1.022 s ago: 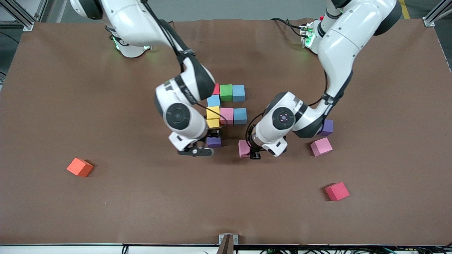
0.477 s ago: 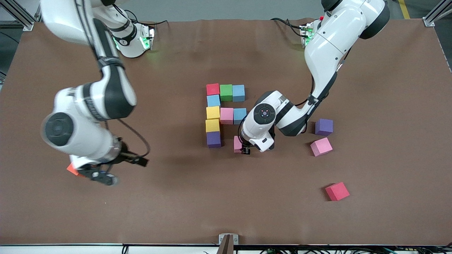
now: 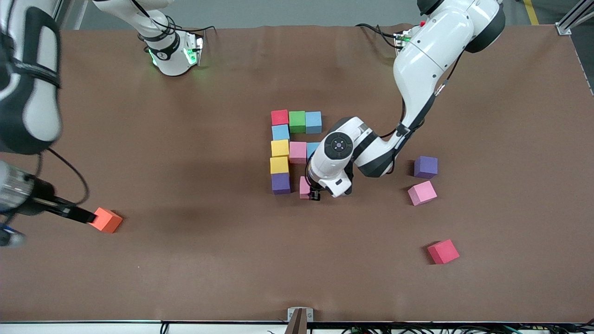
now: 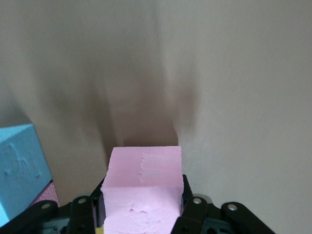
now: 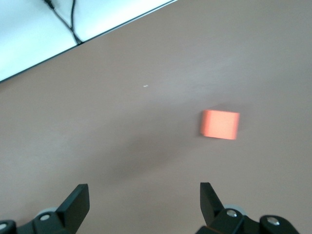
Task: Arrange 11 blocks into digit 3
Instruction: 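Lower the pink cube beside purple with the left gripper while the right gripper withdraws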
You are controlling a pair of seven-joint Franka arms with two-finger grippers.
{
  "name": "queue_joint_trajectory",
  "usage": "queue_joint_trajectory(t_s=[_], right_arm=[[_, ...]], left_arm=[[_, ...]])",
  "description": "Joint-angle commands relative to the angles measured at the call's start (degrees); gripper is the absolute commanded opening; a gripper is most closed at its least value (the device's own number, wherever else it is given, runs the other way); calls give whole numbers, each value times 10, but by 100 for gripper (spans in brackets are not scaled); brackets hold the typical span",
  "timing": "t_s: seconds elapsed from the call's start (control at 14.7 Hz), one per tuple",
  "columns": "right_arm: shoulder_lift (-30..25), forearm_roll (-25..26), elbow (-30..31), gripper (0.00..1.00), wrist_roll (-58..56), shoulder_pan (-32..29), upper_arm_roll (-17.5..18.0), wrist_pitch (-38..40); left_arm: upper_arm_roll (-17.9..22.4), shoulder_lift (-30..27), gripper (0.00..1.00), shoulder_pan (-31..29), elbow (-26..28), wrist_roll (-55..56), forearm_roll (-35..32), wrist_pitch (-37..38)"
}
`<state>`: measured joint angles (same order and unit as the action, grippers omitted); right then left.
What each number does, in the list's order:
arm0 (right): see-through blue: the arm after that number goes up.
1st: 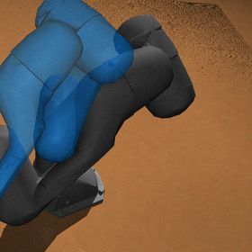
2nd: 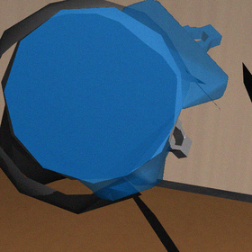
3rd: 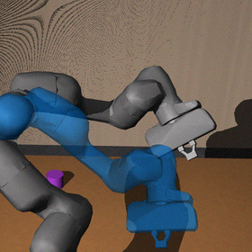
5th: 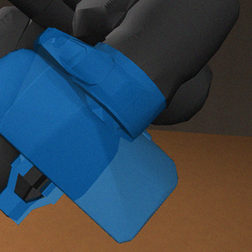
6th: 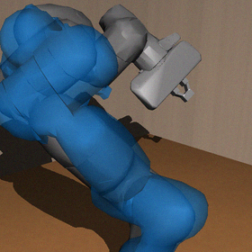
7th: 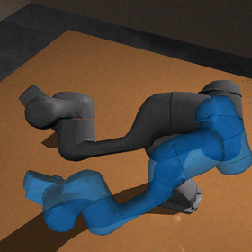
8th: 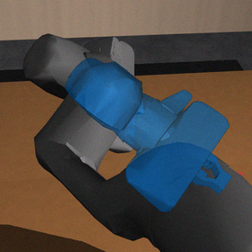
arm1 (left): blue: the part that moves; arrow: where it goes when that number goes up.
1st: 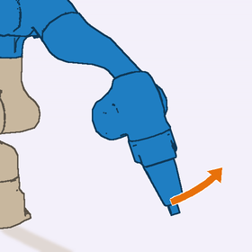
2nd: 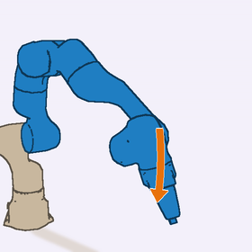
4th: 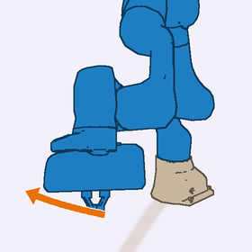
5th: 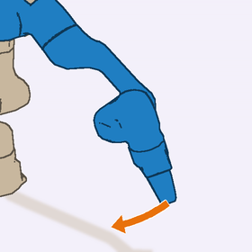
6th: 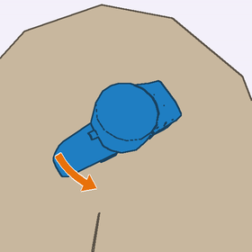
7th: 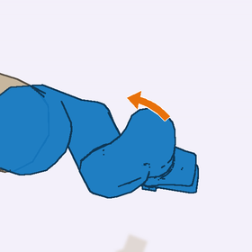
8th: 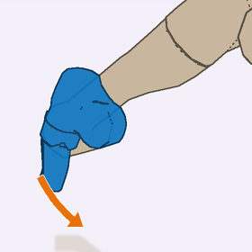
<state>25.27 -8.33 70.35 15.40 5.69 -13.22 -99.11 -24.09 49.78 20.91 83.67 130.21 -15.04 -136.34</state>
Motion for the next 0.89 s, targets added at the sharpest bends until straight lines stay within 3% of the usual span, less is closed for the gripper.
queue_joint_trajectory(t_s=[0.0, 0.14, 0.2, 0.48, 0.68, 0.82], right_arm=[[-73, 34, 29, 100, -1, -35, 37, 27], [-100, 35, 31, 100, -31, -95, 83, 29], [-114, 34, 43, 100, -66, -109, 87, 26], [-196, 36, 136, 100, -109, -120, 87, 2], [-199, 38, 129, 100, -136, -98, 76, 6], [-199, 39, 128, 100, -165, -69, 42, 7]], left_arm=[[4, 25, 15, 18, -34, 5, -1, -2], [4, 31, 15, 30, -51, 15, 11, -3], [5, 31, 15, 31, -51, 17, 16, -3], [5, 30, 15, 35, -48, 21, 19, 4], [5, 31, 17, 34, -48, 21, 18, 4], [5, 33, 31, 34, -47, 27, 19, 4]])
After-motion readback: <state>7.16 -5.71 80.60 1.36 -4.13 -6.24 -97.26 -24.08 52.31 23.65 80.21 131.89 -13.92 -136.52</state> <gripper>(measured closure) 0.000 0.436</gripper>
